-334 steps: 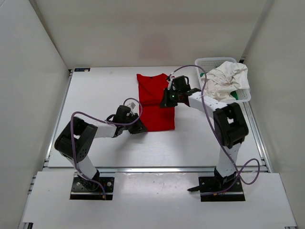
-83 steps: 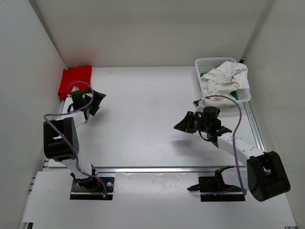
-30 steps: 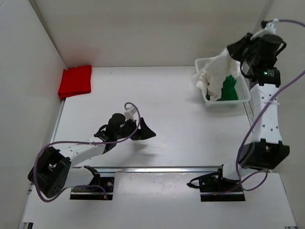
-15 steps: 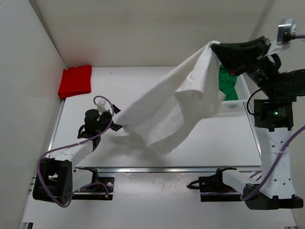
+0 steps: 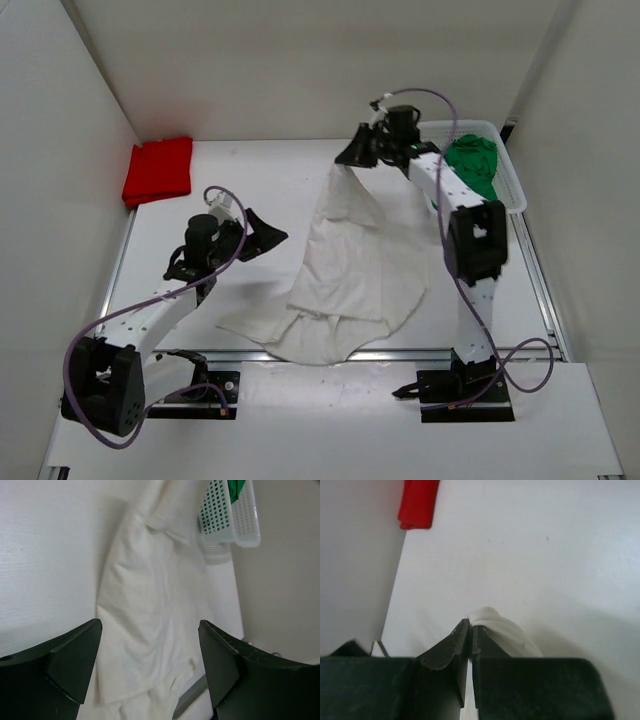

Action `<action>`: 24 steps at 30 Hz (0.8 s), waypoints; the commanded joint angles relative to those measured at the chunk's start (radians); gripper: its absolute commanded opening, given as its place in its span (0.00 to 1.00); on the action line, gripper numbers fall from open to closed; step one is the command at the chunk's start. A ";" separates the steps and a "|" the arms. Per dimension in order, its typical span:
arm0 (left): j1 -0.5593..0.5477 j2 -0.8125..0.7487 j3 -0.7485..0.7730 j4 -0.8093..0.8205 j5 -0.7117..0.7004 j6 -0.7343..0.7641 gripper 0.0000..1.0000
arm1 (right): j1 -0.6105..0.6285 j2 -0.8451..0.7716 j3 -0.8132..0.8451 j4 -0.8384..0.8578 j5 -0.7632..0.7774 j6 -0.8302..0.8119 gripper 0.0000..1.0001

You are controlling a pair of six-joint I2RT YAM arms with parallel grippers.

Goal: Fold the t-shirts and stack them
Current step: Move the tshirt to the center of the board, then flatten out the tshirt

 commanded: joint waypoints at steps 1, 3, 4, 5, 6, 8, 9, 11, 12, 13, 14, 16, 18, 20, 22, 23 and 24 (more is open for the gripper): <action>-0.129 -0.064 0.092 -0.156 -0.207 0.197 0.88 | 0.134 0.223 0.594 -0.272 0.064 -0.093 0.00; -0.265 -0.061 0.110 -0.214 -0.294 0.250 0.88 | 0.177 0.402 0.974 -0.352 0.047 -0.061 0.08; -0.305 -0.045 0.123 -0.222 -0.337 0.293 0.88 | 0.168 0.427 1.039 -0.347 0.027 -0.029 0.21; -0.362 -0.027 0.133 -0.241 -0.359 0.306 0.88 | 0.161 0.417 1.035 -0.357 0.004 -0.016 0.33; -0.414 -0.018 0.147 -0.256 -0.390 0.329 0.87 | 0.150 0.391 1.033 -0.411 0.027 -0.051 0.42; -0.463 0.049 0.161 -0.255 -0.388 0.338 0.86 | 0.142 0.339 1.024 -0.560 0.141 -0.147 0.53; -0.489 0.100 0.188 -0.252 -0.388 0.341 0.86 | 0.144 0.290 1.050 -0.671 0.256 -0.200 0.54; -0.532 0.186 0.248 -0.241 -0.385 0.352 0.85 | 0.136 0.260 1.091 -0.820 0.369 -0.270 0.44; -0.568 0.259 0.274 -0.247 -0.399 0.361 0.85 | 0.135 0.239 1.073 -0.874 0.421 -0.274 0.29; -0.604 0.301 0.344 -0.282 -0.431 0.384 0.85 | 0.133 0.208 1.069 -0.909 0.468 -0.281 0.14; -0.620 0.374 0.421 -0.301 -0.431 0.419 0.86 | 0.130 0.169 1.059 -0.926 0.493 -0.278 0.09; -0.669 0.499 0.546 -0.394 -0.471 0.461 0.86 | 0.136 0.098 0.988 -0.954 0.574 -0.286 0.01; -0.689 0.625 0.682 -0.440 -0.493 0.516 0.84 | 0.145 -0.012 0.840 -0.954 0.619 -0.295 0.01; -0.720 0.685 0.736 -0.468 -0.558 0.550 0.85 | 0.177 -0.145 0.644 -0.890 0.715 -0.315 0.01; -0.724 0.743 0.779 -0.471 -0.585 0.580 0.85 | 0.193 -0.360 0.169 -0.687 0.751 -0.323 0.09; -0.721 0.749 0.802 -0.476 -0.592 0.596 0.85 | 0.155 -0.519 0.041 -0.532 0.678 -0.297 0.14; -0.721 0.783 0.827 -0.486 -0.597 0.612 0.85 | 0.130 -0.650 -0.173 -0.400 0.615 -0.272 0.16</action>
